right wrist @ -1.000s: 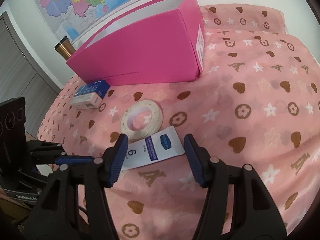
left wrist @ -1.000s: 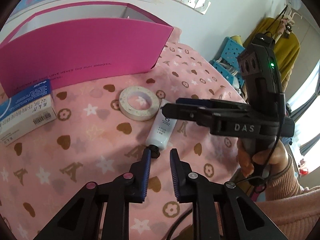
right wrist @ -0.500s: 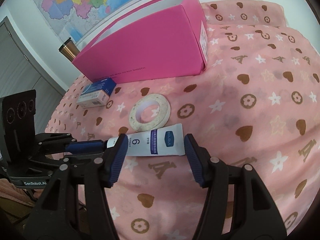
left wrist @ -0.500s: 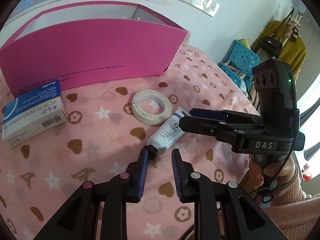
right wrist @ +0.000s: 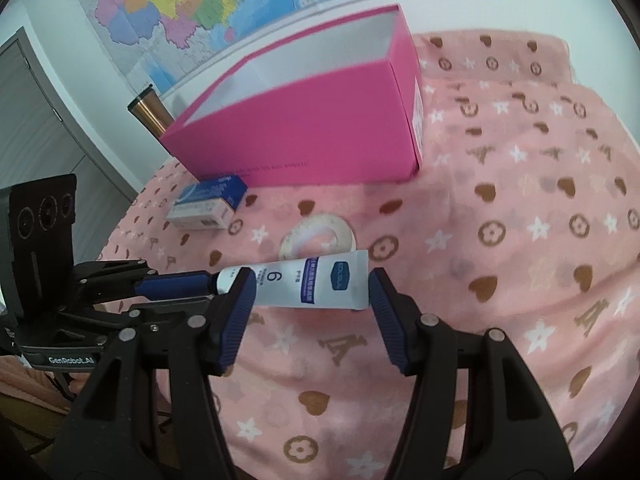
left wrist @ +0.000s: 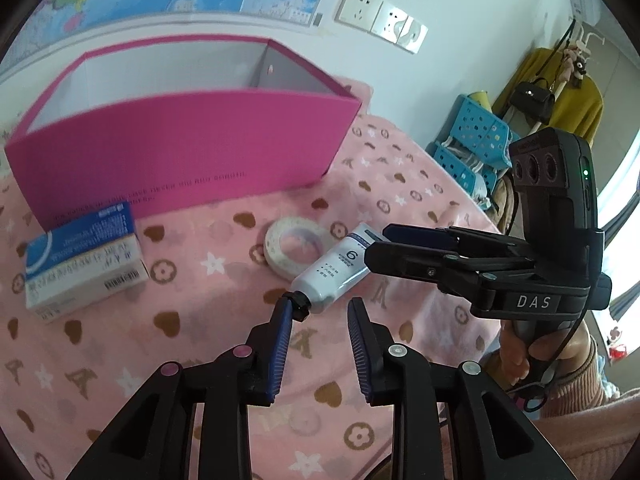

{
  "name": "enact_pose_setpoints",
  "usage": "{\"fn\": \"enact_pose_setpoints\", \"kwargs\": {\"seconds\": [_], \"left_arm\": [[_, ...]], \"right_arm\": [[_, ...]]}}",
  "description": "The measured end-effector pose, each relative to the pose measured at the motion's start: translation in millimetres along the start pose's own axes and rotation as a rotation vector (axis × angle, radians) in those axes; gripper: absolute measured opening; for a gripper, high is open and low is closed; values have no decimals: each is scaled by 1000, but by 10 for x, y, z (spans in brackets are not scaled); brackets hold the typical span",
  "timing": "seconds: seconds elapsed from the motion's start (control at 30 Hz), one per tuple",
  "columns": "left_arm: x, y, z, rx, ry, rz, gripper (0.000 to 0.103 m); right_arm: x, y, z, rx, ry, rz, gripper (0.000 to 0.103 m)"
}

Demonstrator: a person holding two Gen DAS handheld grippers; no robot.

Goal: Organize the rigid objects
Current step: 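Lift the white tube with the left tool over the magenta box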

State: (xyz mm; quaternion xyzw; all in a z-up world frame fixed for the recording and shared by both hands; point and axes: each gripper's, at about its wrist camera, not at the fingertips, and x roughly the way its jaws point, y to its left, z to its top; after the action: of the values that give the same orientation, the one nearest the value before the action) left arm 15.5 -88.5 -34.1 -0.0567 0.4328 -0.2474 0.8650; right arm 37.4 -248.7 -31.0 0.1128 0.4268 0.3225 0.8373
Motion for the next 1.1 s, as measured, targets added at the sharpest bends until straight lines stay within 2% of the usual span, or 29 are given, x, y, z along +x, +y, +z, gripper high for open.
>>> {"fn": "enact_pose_setpoints", "kwargs": {"seconds": [0.53, 1.1], "left_arm": [[-263, 24, 460, 53, -126, 53, 28], [-271, 113, 898, 80, -190, 91, 28]], "right_arm": [[-145, 216, 500, -93, -108, -24, 61], [-160, 190, 939, -130, -177, -46, 61]]}}
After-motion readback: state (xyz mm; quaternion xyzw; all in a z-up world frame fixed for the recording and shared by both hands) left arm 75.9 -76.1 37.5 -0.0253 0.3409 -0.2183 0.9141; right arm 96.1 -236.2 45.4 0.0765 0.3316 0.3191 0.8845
